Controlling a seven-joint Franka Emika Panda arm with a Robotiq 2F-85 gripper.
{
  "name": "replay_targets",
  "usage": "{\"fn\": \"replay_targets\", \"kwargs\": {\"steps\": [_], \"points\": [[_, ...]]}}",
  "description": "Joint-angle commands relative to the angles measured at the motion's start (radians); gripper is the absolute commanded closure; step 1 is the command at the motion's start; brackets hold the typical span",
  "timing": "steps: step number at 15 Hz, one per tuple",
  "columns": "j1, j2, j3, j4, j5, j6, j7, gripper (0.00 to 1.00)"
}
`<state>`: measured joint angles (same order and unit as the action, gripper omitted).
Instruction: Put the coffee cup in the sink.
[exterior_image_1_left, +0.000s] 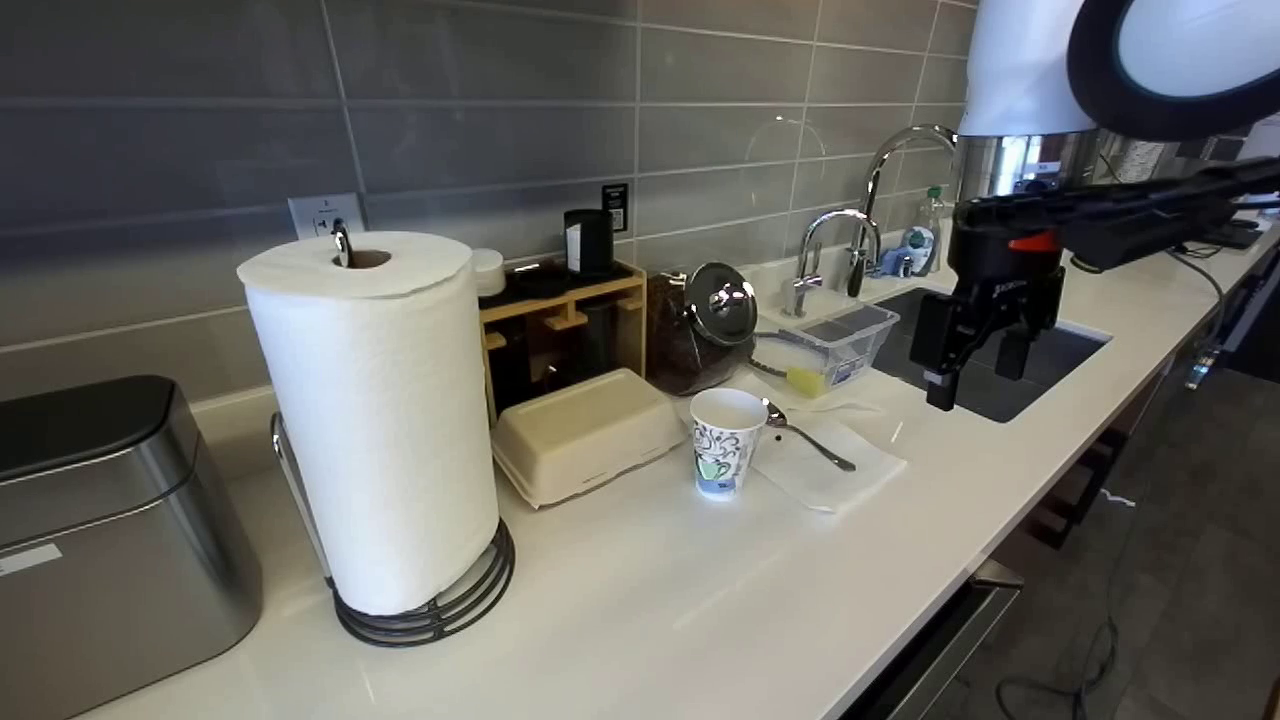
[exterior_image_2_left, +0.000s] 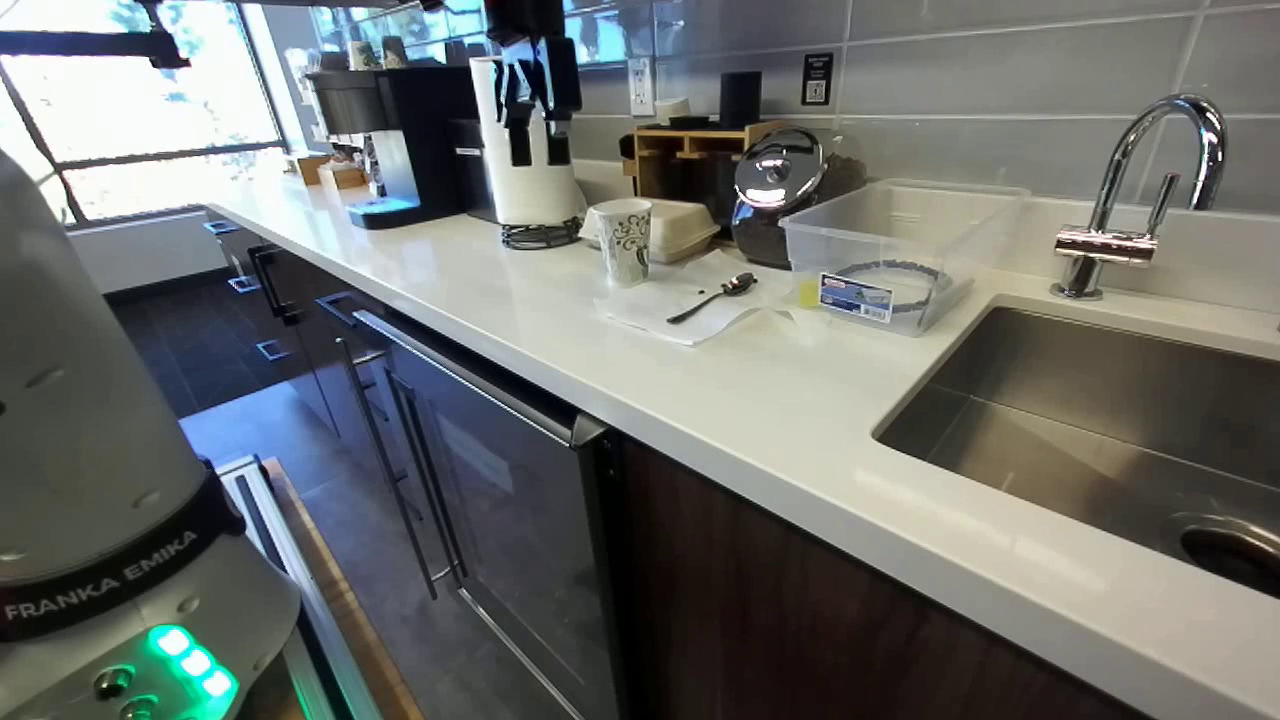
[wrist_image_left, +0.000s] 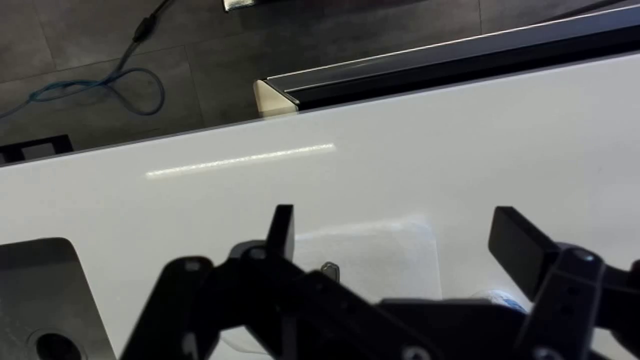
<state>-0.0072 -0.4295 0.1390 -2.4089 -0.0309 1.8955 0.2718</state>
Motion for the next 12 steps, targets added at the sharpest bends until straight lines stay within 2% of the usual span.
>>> {"fn": "replay_targets", "kwargs": {"steps": [1, 5, 9, 12], "points": [[0.011, 0.001, -0.010, 0.002, -0.004, -0.002, 0.003, 0.00], [0.011, 0.001, -0.010, 0.002, -0.004, -0.002, 0.003, 0.00], [0.000, 0.094, 0.026, 0.051, 0.035, 0.036, 0.198, 0.00], [-0.003, 0.175, 0.062, 0.092, 0.055, 0.089, 0.395, 0.00]]}}
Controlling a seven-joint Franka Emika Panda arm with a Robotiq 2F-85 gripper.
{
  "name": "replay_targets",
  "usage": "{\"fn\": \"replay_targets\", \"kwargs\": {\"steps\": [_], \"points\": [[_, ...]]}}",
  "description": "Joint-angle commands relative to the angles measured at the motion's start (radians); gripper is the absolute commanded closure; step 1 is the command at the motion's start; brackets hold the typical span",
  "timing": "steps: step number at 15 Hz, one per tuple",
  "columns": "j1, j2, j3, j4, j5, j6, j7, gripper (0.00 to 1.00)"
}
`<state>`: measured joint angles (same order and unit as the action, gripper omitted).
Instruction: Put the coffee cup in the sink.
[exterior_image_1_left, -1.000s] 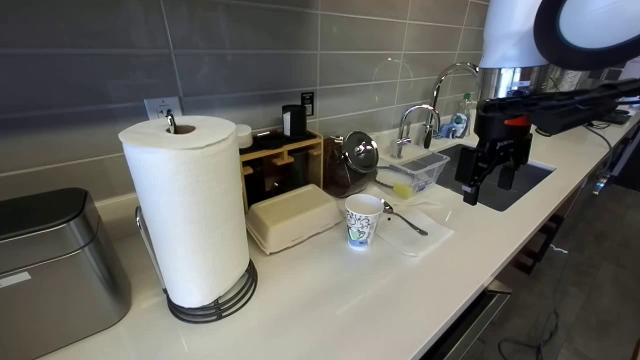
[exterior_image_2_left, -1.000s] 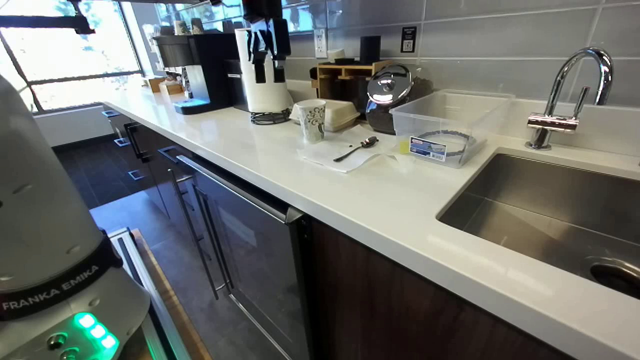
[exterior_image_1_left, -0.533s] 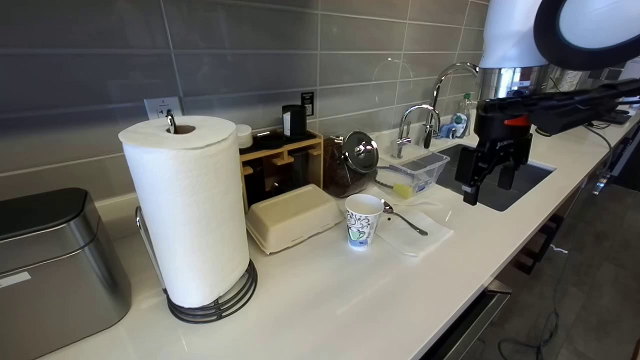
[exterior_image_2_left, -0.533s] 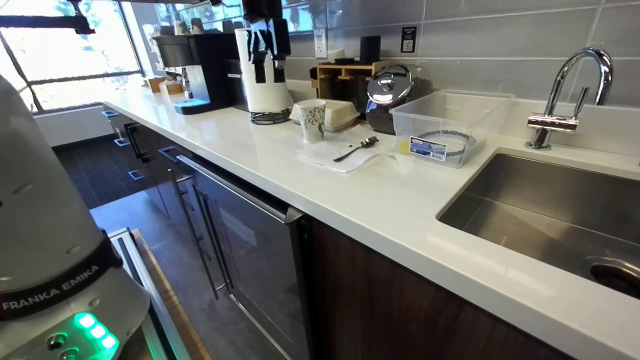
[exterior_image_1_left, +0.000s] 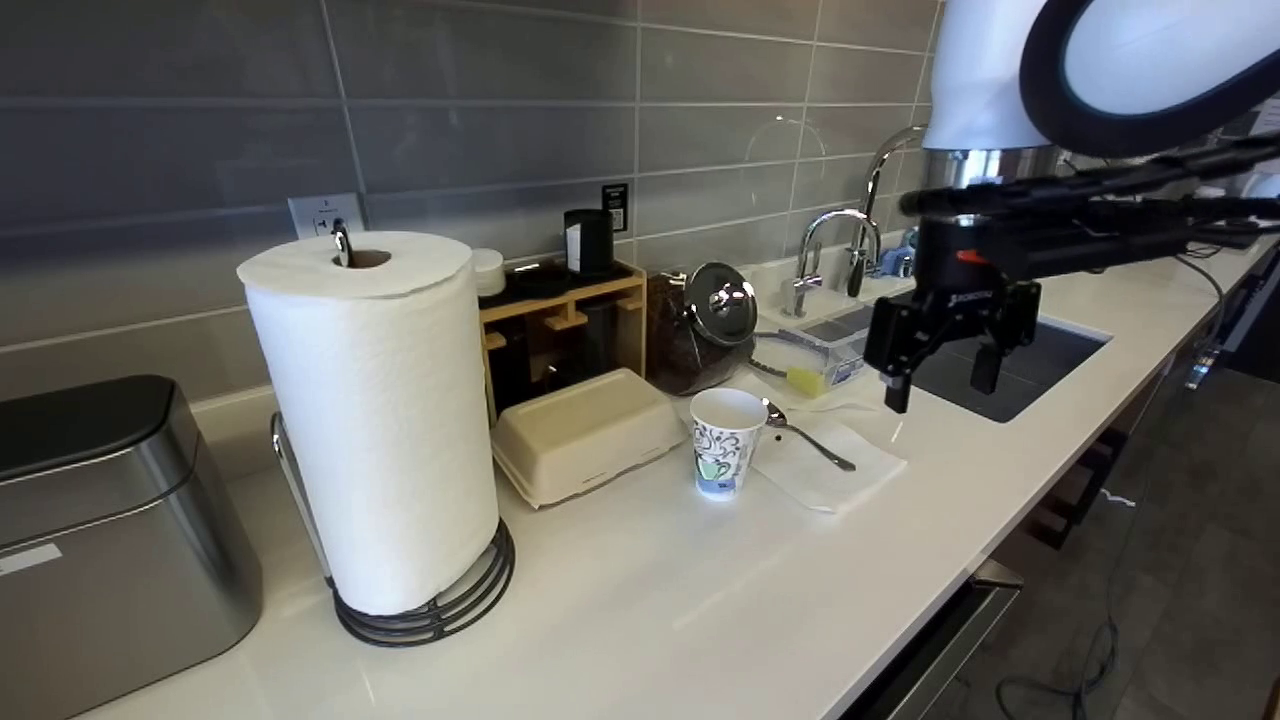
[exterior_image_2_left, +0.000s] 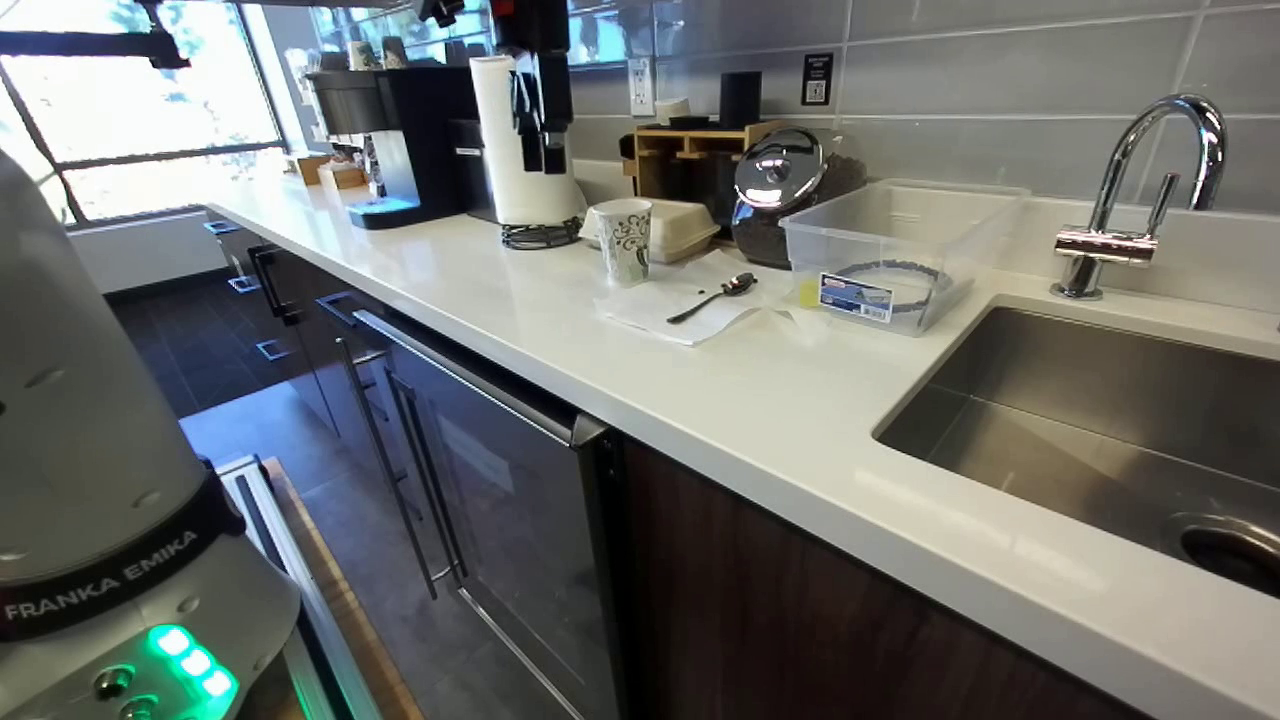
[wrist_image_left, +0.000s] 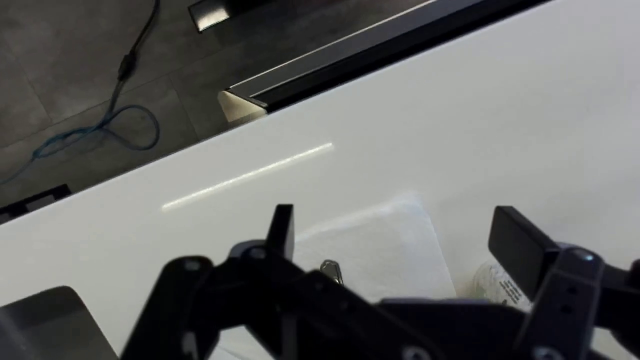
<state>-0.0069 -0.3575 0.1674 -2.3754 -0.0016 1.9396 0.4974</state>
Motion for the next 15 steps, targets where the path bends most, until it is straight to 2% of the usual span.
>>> {"fn": "replay_targets", "kwargs": {"steps": [1, 6, 9, 15], "points": [[-0.001, 0.133, 0.043, 0.074, 0.025, 0.063, 0.237, 0.00], [0.029, 0.251, 0.033, 0.129, 0.052, 0.208, 0.495, 0.00], [0.042, 0.304, 0.019, 0.143, 0.049, 0.325, 0.569, 0.00], [0.056, 0.373, -0.016, 0.141, 0.042, 0.448, 0.637, 0.00]]}}
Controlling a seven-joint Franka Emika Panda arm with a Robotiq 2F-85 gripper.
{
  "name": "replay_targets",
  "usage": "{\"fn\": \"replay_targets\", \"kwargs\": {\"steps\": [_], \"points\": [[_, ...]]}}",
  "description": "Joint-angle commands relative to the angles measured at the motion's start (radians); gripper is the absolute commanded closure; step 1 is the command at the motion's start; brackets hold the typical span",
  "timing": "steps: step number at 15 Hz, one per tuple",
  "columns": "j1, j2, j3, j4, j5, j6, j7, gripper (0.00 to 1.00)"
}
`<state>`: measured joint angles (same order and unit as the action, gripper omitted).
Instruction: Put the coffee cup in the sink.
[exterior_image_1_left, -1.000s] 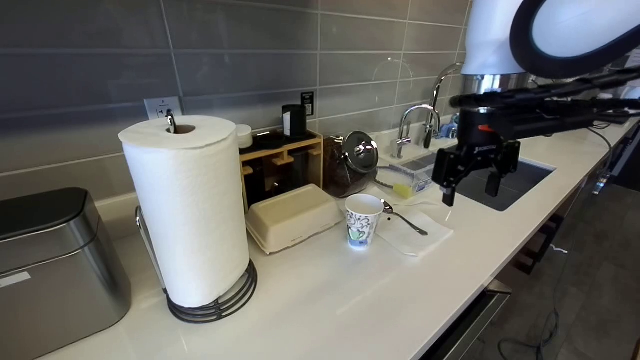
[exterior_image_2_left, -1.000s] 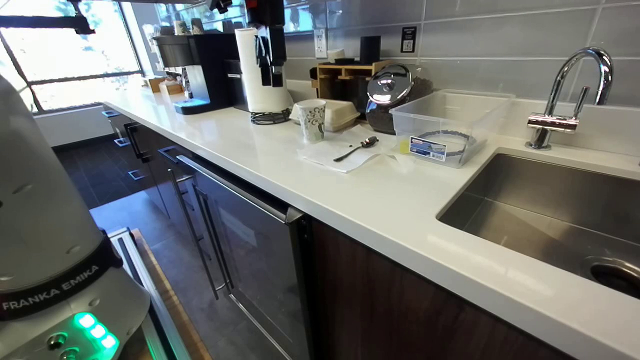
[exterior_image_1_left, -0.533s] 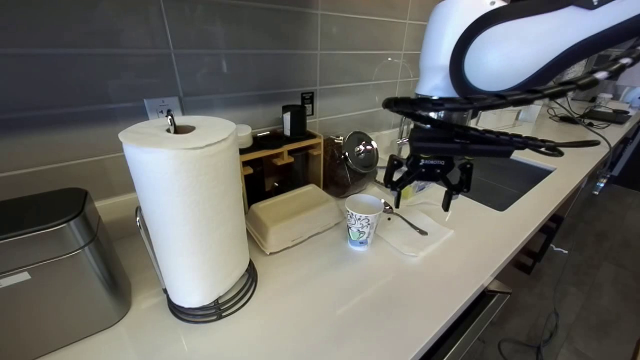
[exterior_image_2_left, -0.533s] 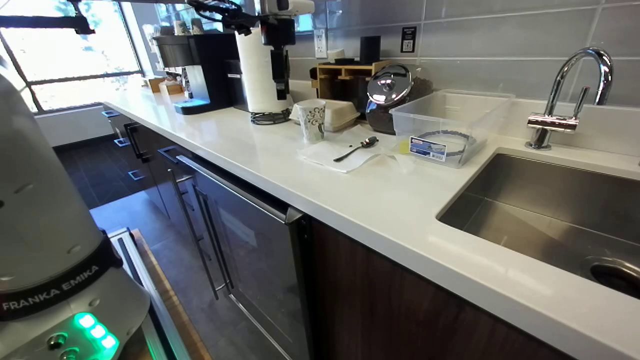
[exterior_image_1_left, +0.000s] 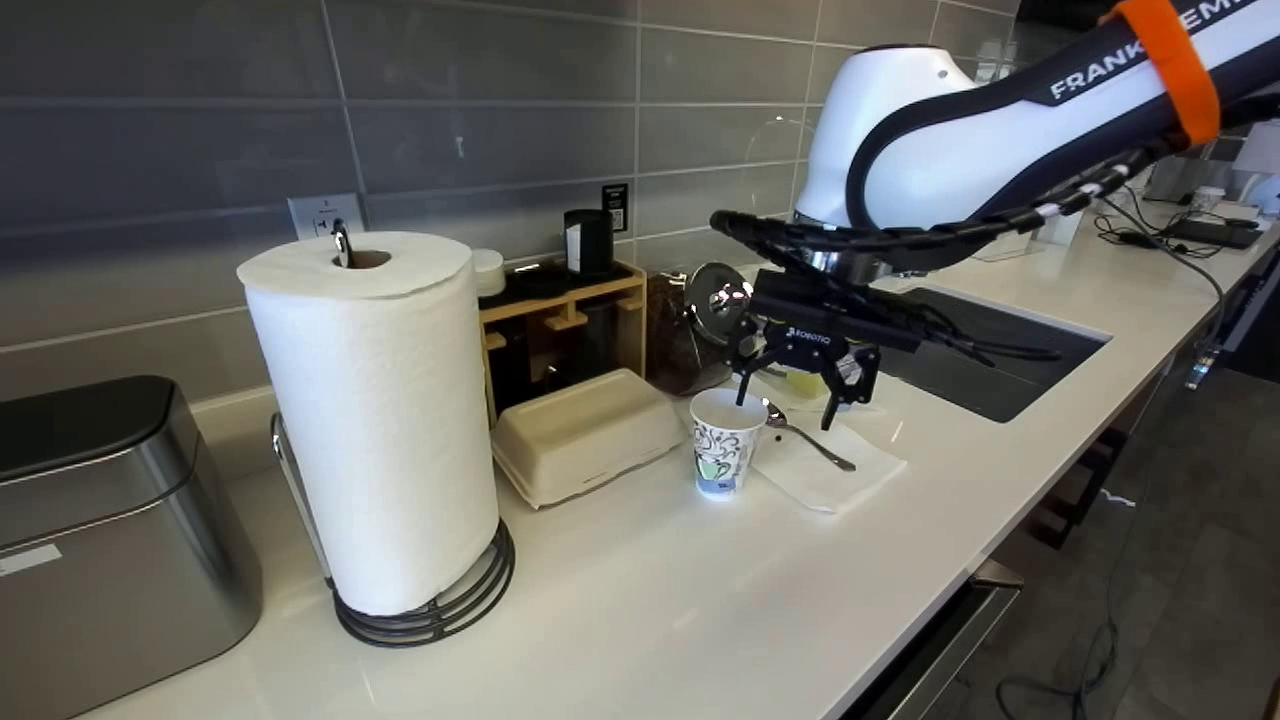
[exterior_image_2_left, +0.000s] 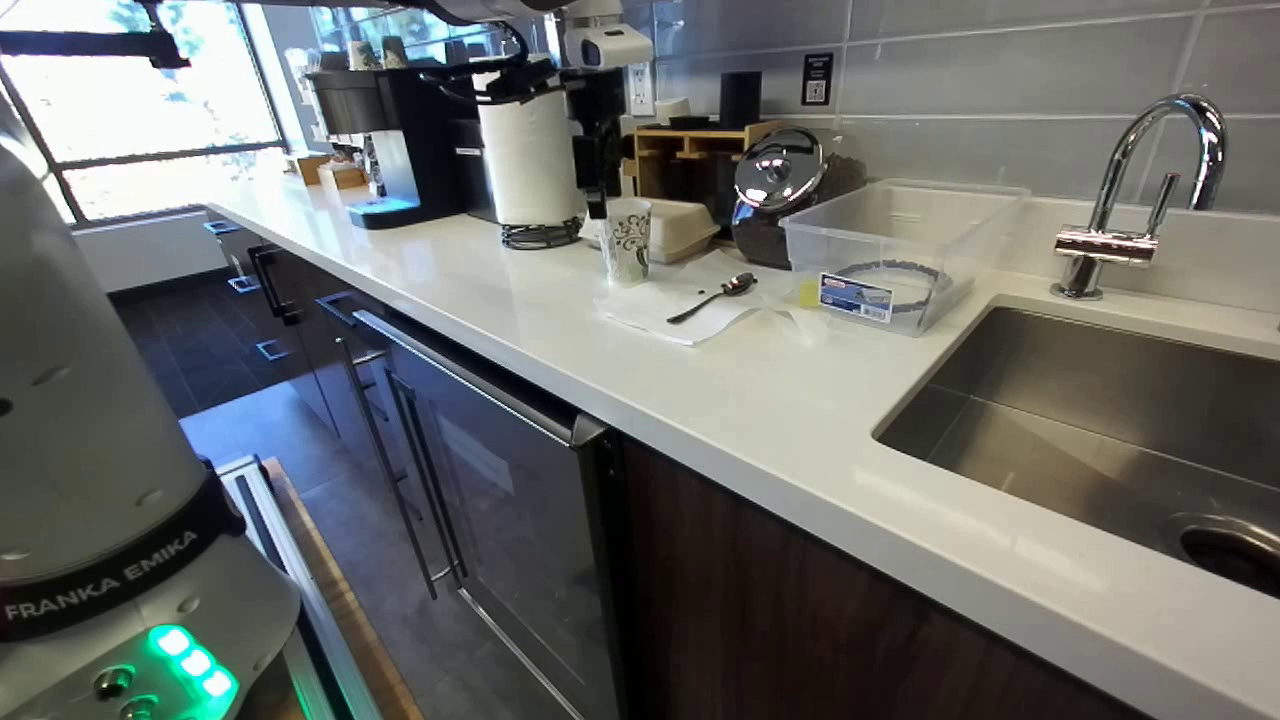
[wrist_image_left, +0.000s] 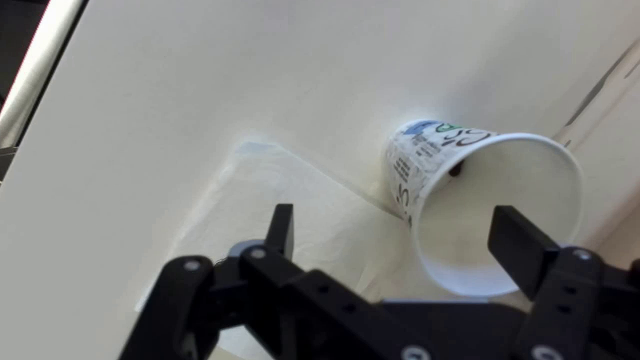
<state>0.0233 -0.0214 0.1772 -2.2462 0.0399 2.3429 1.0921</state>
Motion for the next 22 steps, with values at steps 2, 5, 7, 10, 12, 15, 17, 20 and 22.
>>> {"fn": "replay_targets", "kwargs": {"steps": [2, 5, 7, 10, 12, 15, 17, 20, 22], "points": [[0.032, 0.050, -0.036, 0.013, 0.006, 0.064, 0.043, 0.26], [0.042, 0.060, -0.045, 0.013, 0.010, 0.083, 0.037, 0.50], [0.047, 0.061, -0.049, 0.015, 0.011, 0.083, 0.035, 0.65], [0.052, 0.053, -0.051, 0.019, 0.024, 0.069, 0.014, 0.89], [0.053, 0.046, -0.055, 0.018, 0.024, 0.062, 0.013, 0.99], [0.055, 0.030, -0.055, 0.026, 0.075, 0.024, -0.019, 1.00], [0.056, -0.004, -0.057, 0.031, 0.057, -0.026, 0.005, 0.99], [0.052, -0.086, -0.054, 0.041, 0.010, -0.158, 0.067, 0.99], [0.042, -0.143, -0.043, 0.041, -0.065, -0.237, 0.174, 0.99]]}}
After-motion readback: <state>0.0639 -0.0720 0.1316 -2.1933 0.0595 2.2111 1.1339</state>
